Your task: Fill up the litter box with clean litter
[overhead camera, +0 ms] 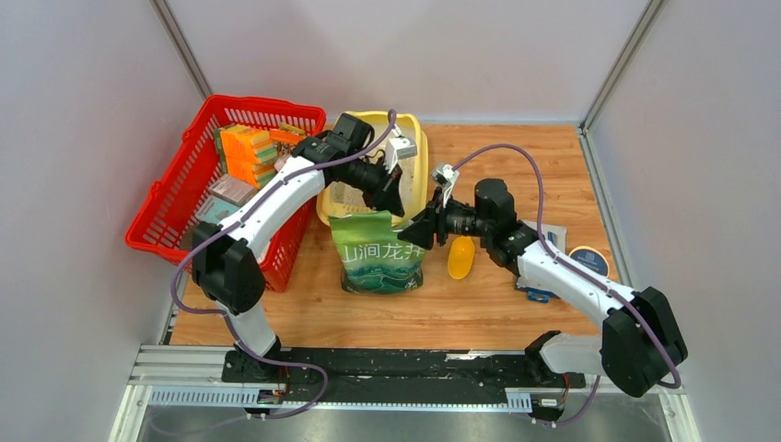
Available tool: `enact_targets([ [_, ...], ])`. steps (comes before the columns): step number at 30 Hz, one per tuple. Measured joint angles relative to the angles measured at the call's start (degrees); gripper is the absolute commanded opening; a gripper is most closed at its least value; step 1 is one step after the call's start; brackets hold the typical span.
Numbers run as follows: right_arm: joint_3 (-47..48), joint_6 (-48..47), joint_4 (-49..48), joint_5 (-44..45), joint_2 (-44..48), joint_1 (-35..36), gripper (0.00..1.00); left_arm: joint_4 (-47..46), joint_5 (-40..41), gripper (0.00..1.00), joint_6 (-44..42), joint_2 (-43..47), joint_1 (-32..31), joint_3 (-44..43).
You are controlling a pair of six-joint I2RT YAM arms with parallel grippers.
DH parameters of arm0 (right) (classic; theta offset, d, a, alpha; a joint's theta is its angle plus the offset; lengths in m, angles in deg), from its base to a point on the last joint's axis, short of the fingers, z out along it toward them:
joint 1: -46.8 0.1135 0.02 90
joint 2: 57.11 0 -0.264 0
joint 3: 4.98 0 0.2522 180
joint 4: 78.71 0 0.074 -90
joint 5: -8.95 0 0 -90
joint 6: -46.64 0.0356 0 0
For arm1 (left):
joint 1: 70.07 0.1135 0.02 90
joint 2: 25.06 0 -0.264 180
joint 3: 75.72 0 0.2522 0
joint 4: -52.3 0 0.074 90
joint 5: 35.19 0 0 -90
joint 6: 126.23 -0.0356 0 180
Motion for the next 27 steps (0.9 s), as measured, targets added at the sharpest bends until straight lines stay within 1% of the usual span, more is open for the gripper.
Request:
enact_targets([
  [1, -0.22, -0.04, -0.46, -0.11, 0.0, -0.02, 0.41, 0.39, 0.0, 0.0, 0.0, -0.22, 0.13, -0.5],
  [3, -0.63, 0.04, -1.42, -0.35, 0.0, -0.02, 0.39, 0.92, 0.0, 0.0, 0.0, -0.57, 0.33, -1.25],
  [9, -1.75, 0.7, -4.37, -1.14, -0.09, -0.02, 0.26, 2.4, 0.0, 0.0, -0.07, -0.74, 0.57, -1.57],
  [10, -1.9, 0.85, -4.52, -1.29, -0.09, -0.02, 0.22, 2.56, 0.0, 0.0, -0.15, -0.74, 0.66, -1.57],
  [12, -2.08, 0.96, -4.92, -1.73, -0.17, -0.02, 0.15, 2.86, 0.0, 0.0, -0.22, -0.74, 0.81, -1.57],
  [13, -2.08, 0.98, -5.11, -1.9, -0.28, 0.0, 0.1, 3.13, 0.0, 0.05, -0.24, -0.74, 1.01, -1.6],
  [15, -2.08, 1.01, -5.16, -2.67, -0.48, -0.02, 0.03, 4.04, 0.0, 0.13, -0.31, -0.74, 1.68, -2.05],
  [16, -2.08, 0.92, -5.09, -2.95, -0.52, -0.02, 0.0, 5.05, 0.0, 0.2, -0.48, -0.74, 2.27, -2.73],
  [19, -1.86, 0.24, -3.91, -4.96, -0.52, -0.17, 0.0, 7.63, -0.42, 0.35, -0.87, -0.57, 6.23, -5.9],
  [21, -1.25, -0.61, -2.47, -6.25, -0.52, -0.59, 0.0, 9.14, -1.22, 0.39, -1.55, 0.15, 10.29, -7.56],
  [22, -0.85, -1.07, -1.6, -6.8, -0.57, -0.87, 0.0, 10.23, -1.49, 0.43, -2.16, 0.92, 12.55, -7.98],
  [24, -0.15, -1.97, 0.2, -7.72, -0.61, -1.29, 0.0, 13.25, -1.9, 0.46, -4.07, 2.95, 16.44, -8.07],
  [26, 0.63, -2.89, 1.9, -8.24, -0.7, -1.75, 0.0, 16.02, -1.99, 0.49, -6.64, 6.4, 19.76, -6.71],
  [27, 1.09, -3.43, 2.91, -8.41, -0.74, -1.99, 0.0, 17.38, -2.08, 0.51, -7.91, 8.46, 20.44, -5.46],
])
